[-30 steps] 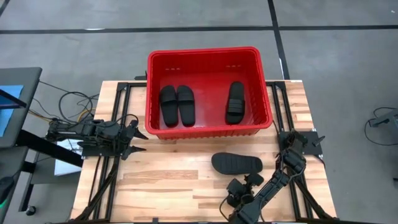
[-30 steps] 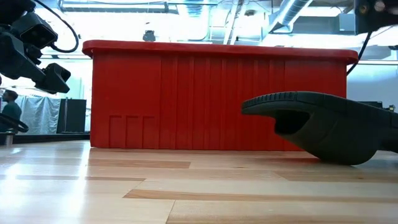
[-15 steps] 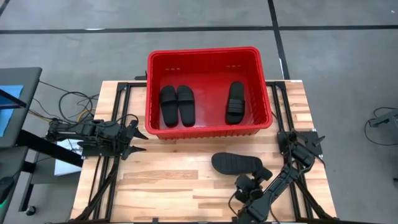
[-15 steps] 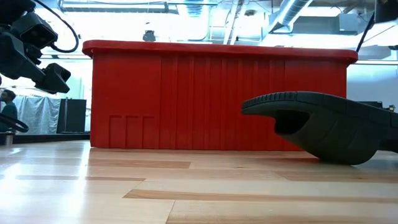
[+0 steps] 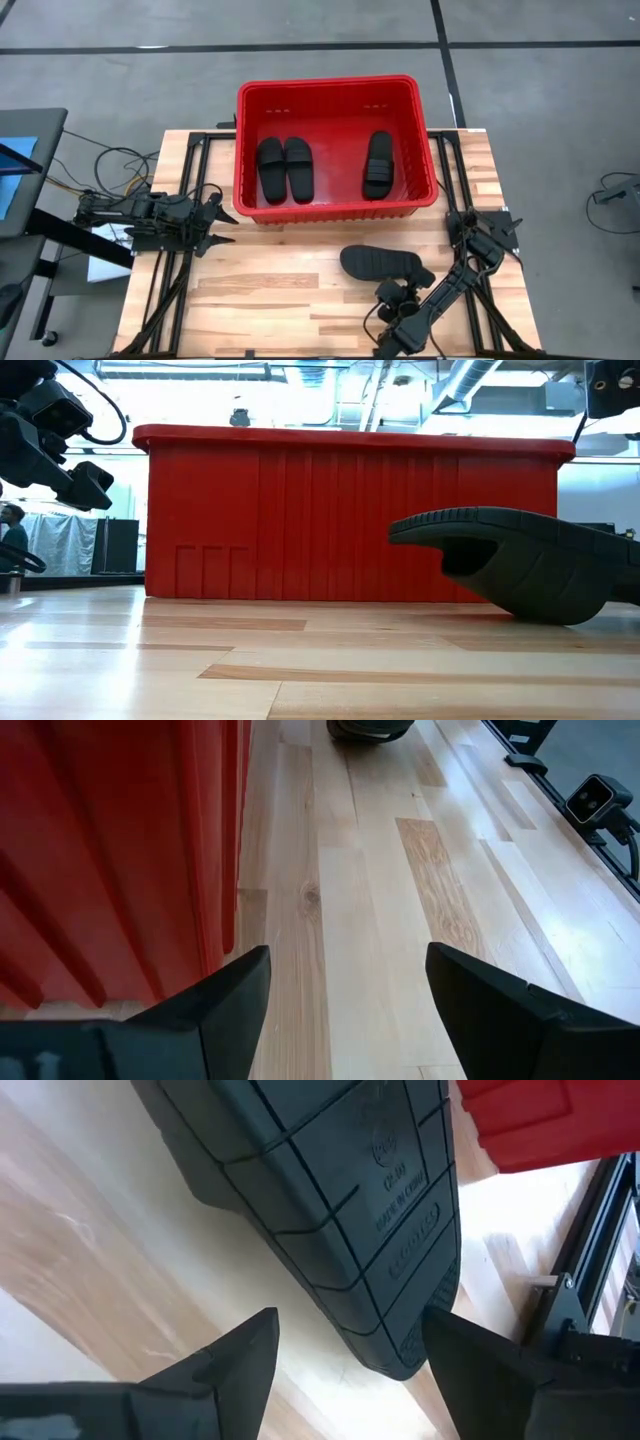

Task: Pick and place slides into bin
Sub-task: Put the black slides into the red bin

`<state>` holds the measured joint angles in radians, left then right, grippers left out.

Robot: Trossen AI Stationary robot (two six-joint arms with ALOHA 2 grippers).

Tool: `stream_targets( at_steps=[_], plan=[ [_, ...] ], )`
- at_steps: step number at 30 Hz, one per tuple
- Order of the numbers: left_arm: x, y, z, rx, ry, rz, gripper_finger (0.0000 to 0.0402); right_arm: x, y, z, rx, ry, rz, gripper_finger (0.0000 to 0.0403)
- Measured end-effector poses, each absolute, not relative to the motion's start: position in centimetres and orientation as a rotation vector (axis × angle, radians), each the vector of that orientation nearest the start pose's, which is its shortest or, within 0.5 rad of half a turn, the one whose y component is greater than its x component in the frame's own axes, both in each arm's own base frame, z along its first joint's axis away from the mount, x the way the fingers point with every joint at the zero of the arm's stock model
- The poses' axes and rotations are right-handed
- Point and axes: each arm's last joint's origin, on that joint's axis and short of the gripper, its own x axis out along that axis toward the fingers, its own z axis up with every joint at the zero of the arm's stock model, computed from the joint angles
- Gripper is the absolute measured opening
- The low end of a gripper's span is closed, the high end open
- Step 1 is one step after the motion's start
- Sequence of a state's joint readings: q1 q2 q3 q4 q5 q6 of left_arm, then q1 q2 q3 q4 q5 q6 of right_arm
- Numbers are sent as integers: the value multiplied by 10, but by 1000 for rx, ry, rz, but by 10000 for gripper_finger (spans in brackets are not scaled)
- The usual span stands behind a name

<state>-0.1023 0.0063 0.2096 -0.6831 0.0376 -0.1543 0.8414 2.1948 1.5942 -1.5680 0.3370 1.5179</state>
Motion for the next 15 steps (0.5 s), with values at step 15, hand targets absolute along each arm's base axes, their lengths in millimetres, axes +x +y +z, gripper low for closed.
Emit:
stream_targets(
  at_steps=[15],
  plan=[
    [69, -8, 169, -136, 490, -100, 258, 251, 256, 150, -166, 1431, -880, 286]
  ],
)
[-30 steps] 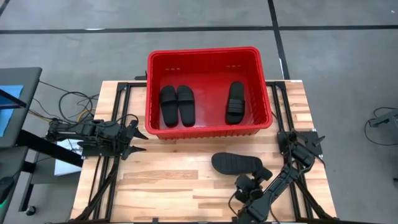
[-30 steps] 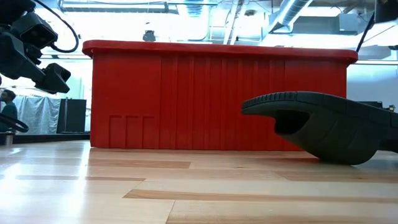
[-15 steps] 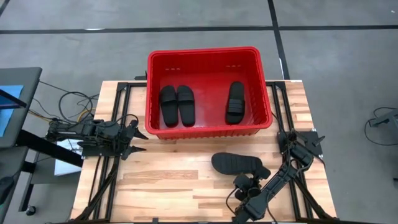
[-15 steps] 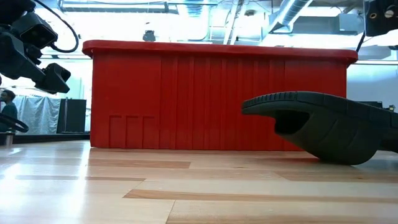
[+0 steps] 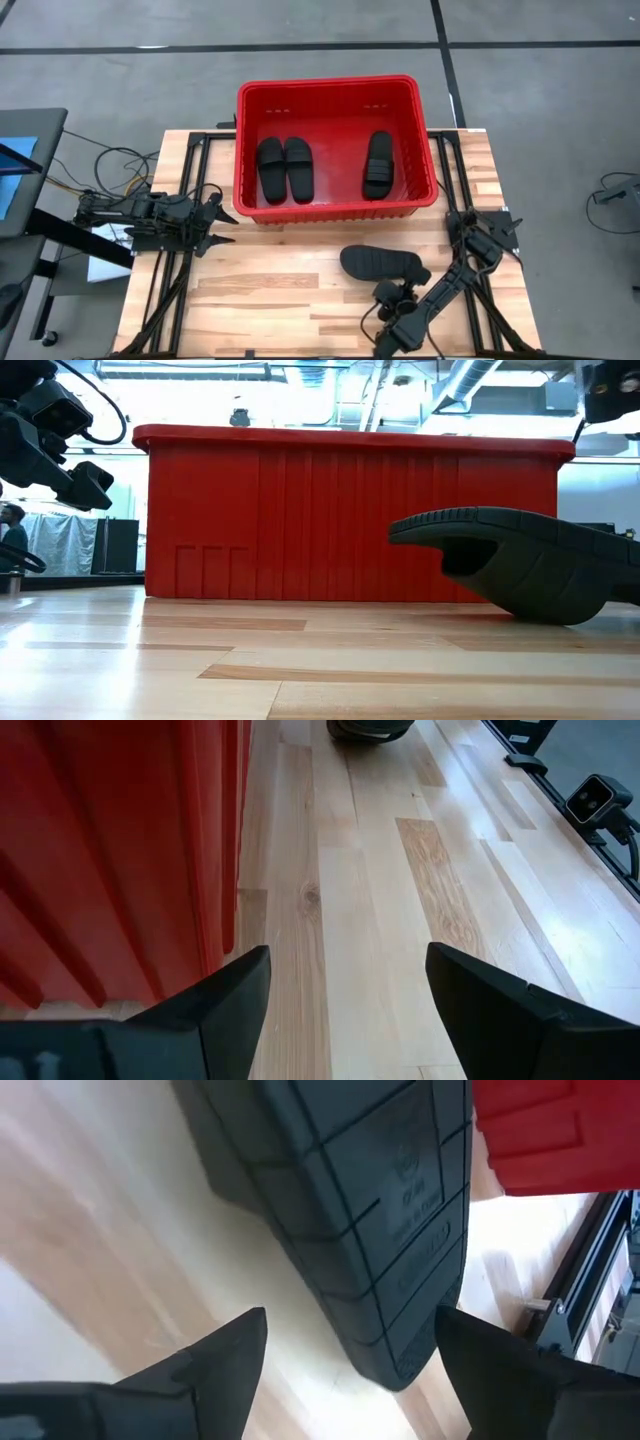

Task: Pick and place slides into bin
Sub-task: Put the black slides into the red bin

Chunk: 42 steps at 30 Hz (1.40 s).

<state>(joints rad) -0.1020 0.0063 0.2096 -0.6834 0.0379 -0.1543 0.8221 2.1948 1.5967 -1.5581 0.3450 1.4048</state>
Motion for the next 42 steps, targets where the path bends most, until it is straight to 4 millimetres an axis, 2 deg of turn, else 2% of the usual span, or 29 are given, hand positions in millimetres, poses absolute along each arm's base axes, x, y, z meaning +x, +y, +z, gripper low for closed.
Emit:
stream_targets(
  at_steps=[5, 12, 17, 25, 33, 36, 38, 40, 42],
  plan=[
    [69, -8, 169, -136, 489, -100, 258, 256, 251, 150, -169, 1416, -892, 306],
    [69, -8, 169, -136, 490, -100, 258, 258, 244, 145, -216, 1484, -851, 329],
    [69, -8, 169, -136, 489, -100, 258, 260, 237, 130, -213, 1503, -807, 334],
    [69, -8, 169, -136, 490, -100, 258, 262, 209, 122, -268, 1559, -925, 331],
    [69, -8, 169, -135, 490, -100, 258, 277, 187, 119, -307, 1498, -954, 328],
    [69, -8, 169, -136, 490, -100, 258, 284, 179, 118, -278, 1487, -976, 304],
    [69, -8, 169, -136, 489, -100, 258, 286, 175, 118, -245, 1489, -1001, 263],
    [69, -8, 169, -136, 490, -100, 258, 290, 172, 117, -193, 1511, -1002, 199],
    [69, -8, 169, -136, 490, -100, 258, 291, 170, 116, -159, 1556, -993, 110]
  ],
)
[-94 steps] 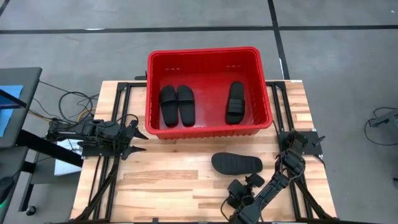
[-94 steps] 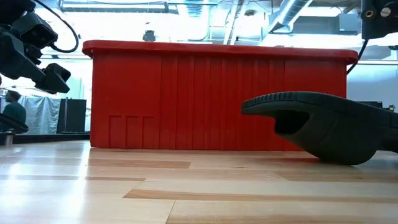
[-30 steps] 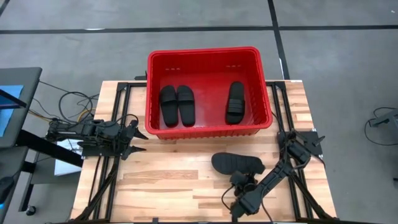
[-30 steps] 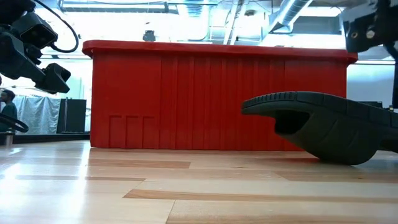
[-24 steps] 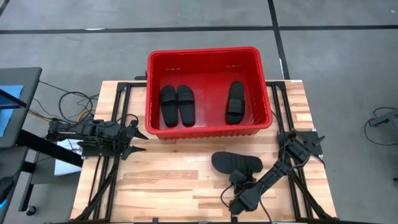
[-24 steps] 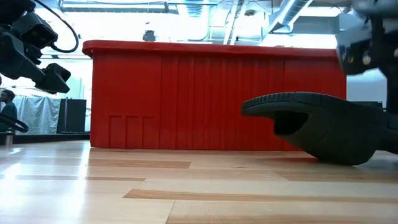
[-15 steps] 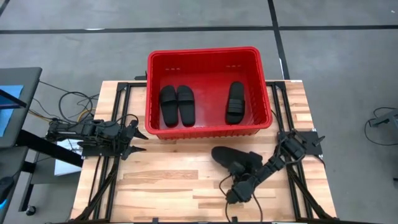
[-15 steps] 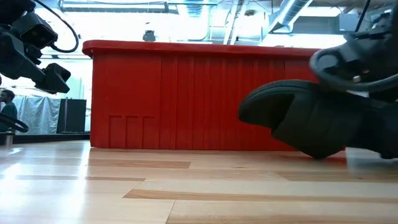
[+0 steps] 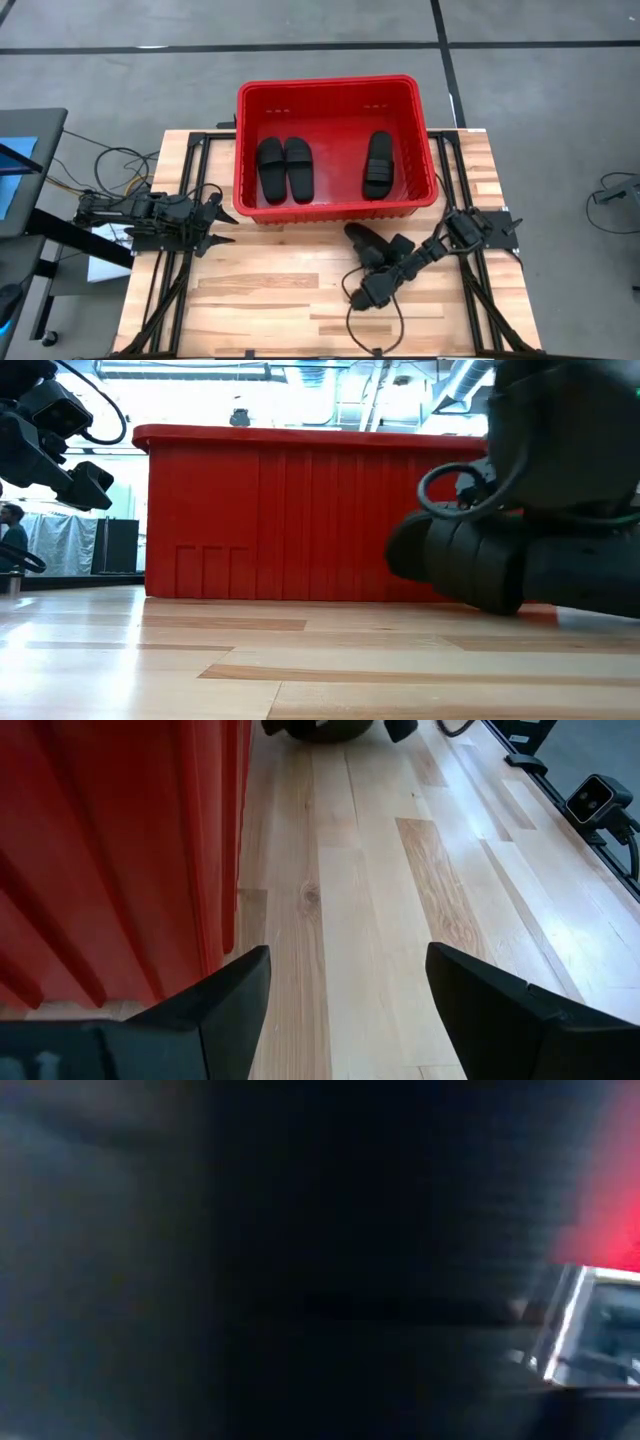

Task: Pick and place slides into bin
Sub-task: Put the black slides into the red bin

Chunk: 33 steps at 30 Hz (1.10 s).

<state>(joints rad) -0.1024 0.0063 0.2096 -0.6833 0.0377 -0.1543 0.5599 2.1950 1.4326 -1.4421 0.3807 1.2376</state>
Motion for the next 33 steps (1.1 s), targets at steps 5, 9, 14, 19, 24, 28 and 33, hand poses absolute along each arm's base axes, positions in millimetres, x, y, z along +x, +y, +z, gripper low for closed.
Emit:
stream_targets(
  at_steps=[5, 9, 14, 19, 24, 28, 33],
  plan=[
    [69, -8, 169, -136, 489, -100, 258, 291, 174, 116, -68, 1579, -1003, 52],
    [69, -8, 169, -136, 489, -100, 258, 290, 190, 128, 29, 1550, -1023, 52],
    [69, -8, 169, -136, 490, -100, 258, 283, 210, 161, 111, 1462, -1027, 52],
    [69, -8, 169, -136, 490, -100, 258, 274, 224, 195, 222, 1310, -1049, 52],
    [69, -8, 169, -136, 490, -100, 258, 262, 234, 230, 346, 1127, -1019, 52],
    [69, -8, 169, -136, 490, -100, 258, 255, 235, 258, 420, 986, -972, 52],
    [69, -8, 169, -136, 490, -100, 258, 251, 231, 293, 451, 768, -892, 52]
  ],
)
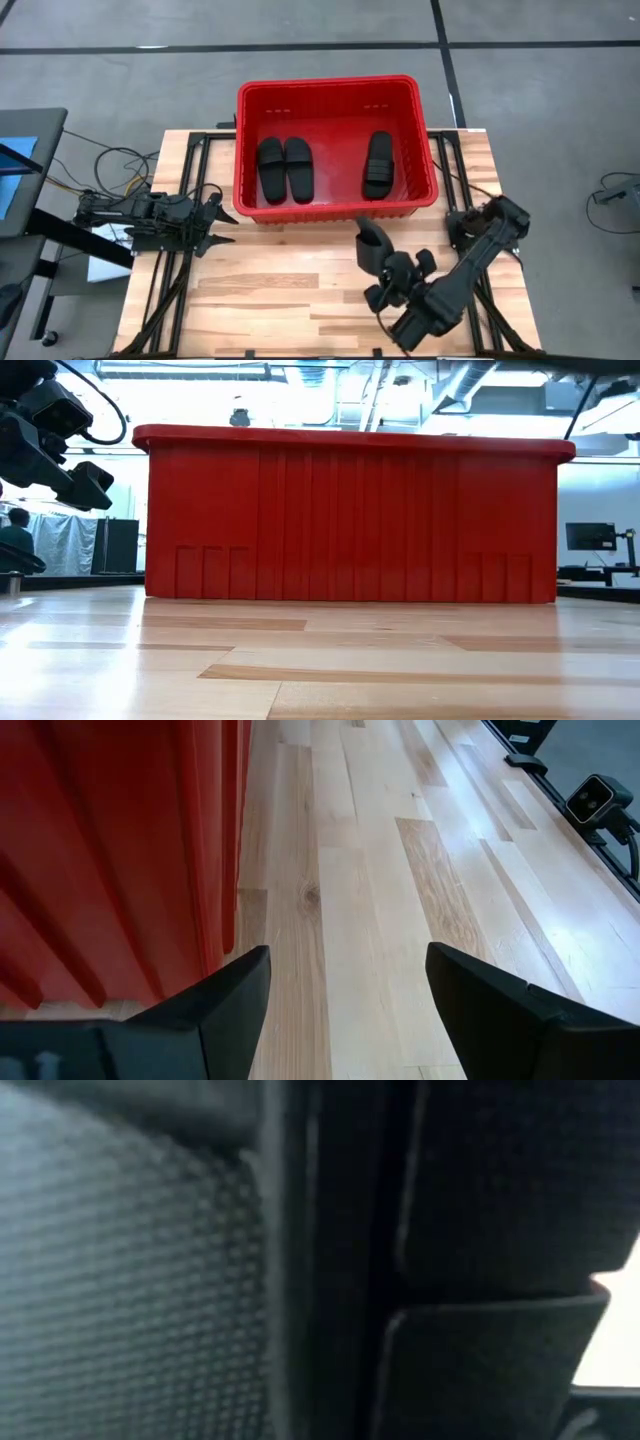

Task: Pick and place slides into bin
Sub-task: Put the black slides into the red bin

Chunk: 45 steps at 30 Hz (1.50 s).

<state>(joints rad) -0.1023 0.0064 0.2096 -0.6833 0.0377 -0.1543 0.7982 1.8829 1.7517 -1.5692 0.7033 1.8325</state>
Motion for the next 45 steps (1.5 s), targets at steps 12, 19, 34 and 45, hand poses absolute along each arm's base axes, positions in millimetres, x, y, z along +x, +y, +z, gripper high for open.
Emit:
stream_targets(
  at_steps=[12, 19, 34, 45],
  plan=[
    [69, -8, 169, -135, 490, -100, 258, 229, 168, 400, 329, 427, -737, 52],
    [69, -8, 169, -136, 490, -100, 258, 212, 108, 449, 263, 409, -686, 51],
    [69, -8, 169, -136, 490, -100, 258, 205, 18, 494, 365, 321, -623, 51],
    [69, -8, 169, -136, 490, -100, 258, 222, -33, 493, 439, 322, -650, 51]
  ],
)
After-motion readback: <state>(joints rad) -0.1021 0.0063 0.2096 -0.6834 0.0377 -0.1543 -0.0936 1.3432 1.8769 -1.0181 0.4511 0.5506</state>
